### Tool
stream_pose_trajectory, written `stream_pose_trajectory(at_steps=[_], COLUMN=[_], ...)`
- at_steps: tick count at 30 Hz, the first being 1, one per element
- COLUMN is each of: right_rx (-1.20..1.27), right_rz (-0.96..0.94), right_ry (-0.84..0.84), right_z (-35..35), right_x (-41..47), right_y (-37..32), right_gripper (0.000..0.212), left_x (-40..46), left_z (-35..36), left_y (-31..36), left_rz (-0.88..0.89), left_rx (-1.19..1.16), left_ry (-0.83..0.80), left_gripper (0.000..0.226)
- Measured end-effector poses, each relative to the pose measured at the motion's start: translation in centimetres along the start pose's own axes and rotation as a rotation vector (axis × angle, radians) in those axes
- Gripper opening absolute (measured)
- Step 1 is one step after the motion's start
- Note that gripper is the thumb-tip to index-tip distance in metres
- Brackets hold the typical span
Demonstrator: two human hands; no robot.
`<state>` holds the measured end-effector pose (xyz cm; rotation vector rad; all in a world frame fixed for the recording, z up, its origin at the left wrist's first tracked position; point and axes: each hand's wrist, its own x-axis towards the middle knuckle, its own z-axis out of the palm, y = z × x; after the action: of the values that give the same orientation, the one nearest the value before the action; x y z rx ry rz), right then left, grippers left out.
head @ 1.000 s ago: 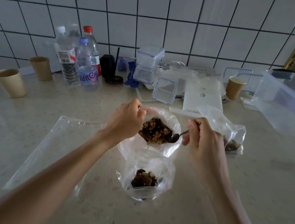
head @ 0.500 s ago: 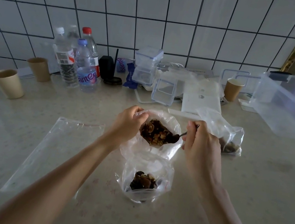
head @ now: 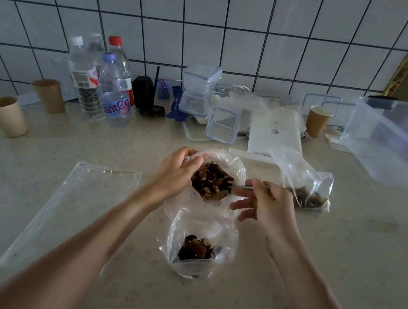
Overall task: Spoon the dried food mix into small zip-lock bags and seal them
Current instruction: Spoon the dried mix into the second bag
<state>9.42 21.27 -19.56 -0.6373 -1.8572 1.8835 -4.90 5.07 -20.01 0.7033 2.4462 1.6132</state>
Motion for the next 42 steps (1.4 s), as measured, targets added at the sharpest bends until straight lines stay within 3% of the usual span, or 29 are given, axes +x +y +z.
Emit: stream_pose_trajectory(at_steps=[11, 18, 30, 33, 38, 42], right_rx=[0.258, 0.230, 0.224, 0.206, 0.254, 0.331], right_rz=[0.135, 0.061, 0.014, 0.009, -0.022, -0.068], right_ry=[0.020, 0.028, -0.004, -0.008, -0.047, -0.094], right_z=[-0.5, -0.7, -0.8, -0.7, -1.0, -1.3], right_x=[-0.3, -0.6, -1.2, -1.1, -1.3, -1.8], right_y=[-0.8, -1.7, -2.4, -2.2, -2.8, -3.5], right_gripper=[0.029, 0.030, 0.033, 0.033, 0.035, 0.039], left_x=[0.1, -0.5, -6.9, -8.8, -10.6, -10.3], left_z=[-0.4, -2.3, -4.4, -4.3, -4.2, -4.1], left_y=[0.5, 1.4, 2.7, 2.7, 2.4, 2.2], left_rz=[-0.015, 0.012, 0.253, 0.201, 0.118, 0.101], left_rx=[0.045, 0.145, 0.284, 0.255, 0.281, 0.309], left_ry=[-0.003, -0.001, 0.088, -0.003, -0.080, -0.058], left_gripper=[0.023, 0.045, 0.016, 0.017, 0.046, 0.026])
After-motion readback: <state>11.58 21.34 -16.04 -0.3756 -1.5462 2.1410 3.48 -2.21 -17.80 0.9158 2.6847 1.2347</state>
